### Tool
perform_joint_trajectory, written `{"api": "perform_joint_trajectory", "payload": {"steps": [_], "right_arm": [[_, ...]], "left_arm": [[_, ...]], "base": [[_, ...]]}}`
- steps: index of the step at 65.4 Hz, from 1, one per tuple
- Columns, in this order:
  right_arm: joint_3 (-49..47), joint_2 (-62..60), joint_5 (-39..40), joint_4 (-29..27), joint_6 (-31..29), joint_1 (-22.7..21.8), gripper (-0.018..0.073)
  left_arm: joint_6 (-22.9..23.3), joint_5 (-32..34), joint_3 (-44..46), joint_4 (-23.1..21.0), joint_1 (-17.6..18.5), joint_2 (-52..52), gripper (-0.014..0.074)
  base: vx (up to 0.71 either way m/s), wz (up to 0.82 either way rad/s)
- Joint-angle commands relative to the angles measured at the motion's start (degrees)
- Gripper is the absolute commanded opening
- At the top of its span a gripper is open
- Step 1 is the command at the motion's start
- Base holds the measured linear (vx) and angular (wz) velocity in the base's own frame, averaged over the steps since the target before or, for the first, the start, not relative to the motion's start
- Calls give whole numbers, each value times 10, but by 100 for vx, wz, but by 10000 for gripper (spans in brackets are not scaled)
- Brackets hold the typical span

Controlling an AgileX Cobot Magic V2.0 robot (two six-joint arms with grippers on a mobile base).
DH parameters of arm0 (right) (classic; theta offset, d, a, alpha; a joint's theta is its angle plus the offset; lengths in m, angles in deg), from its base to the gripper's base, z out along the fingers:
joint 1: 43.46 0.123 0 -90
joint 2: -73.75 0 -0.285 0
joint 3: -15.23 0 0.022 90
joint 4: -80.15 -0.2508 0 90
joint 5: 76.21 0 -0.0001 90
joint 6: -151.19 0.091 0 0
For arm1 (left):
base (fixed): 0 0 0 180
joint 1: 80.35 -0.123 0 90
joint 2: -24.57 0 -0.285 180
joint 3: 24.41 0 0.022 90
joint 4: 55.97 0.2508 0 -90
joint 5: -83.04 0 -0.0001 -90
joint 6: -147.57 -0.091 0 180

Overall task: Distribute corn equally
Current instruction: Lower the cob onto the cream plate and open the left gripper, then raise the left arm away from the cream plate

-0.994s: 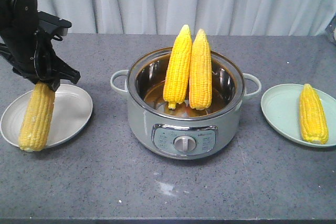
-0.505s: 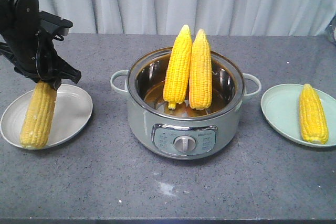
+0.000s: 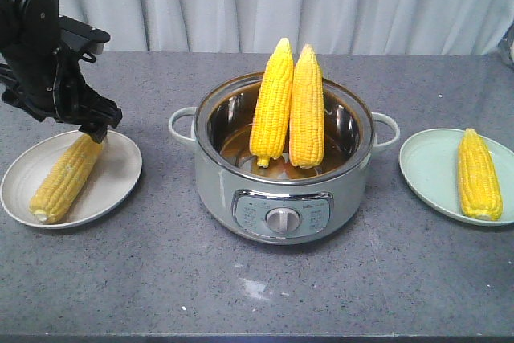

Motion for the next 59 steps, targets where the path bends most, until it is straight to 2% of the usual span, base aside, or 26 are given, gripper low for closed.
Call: {"api": "perform_joint_trajectory", "payload": {"steps": [1, 18, 26, 44, 59], "right_arm": [[-14, -4, 29, -12, -6, -1, 594], [-14, -4, 29, -12, -6, -1, 594], [-14, -4, 29, -12, -6, -1, 594], [-14, -4, 29, -13, -7, -1, 594], [-14, -4, 30, -13, -17, -1, 594]], "left_arm": [[6, 20, 12, 8, 0, -30, 645], [19, 32, 12, 7, 0, -56, 638], [41, 47, 12, 7, 0, -89, 638], [78, 72, 12, 7, 0, -198, 624], [92, 90, -5, 9, 0, -299, 606]], "base": [[0, 0], [0, 0], [0, 0], [0, 0], [0, 0]]}}
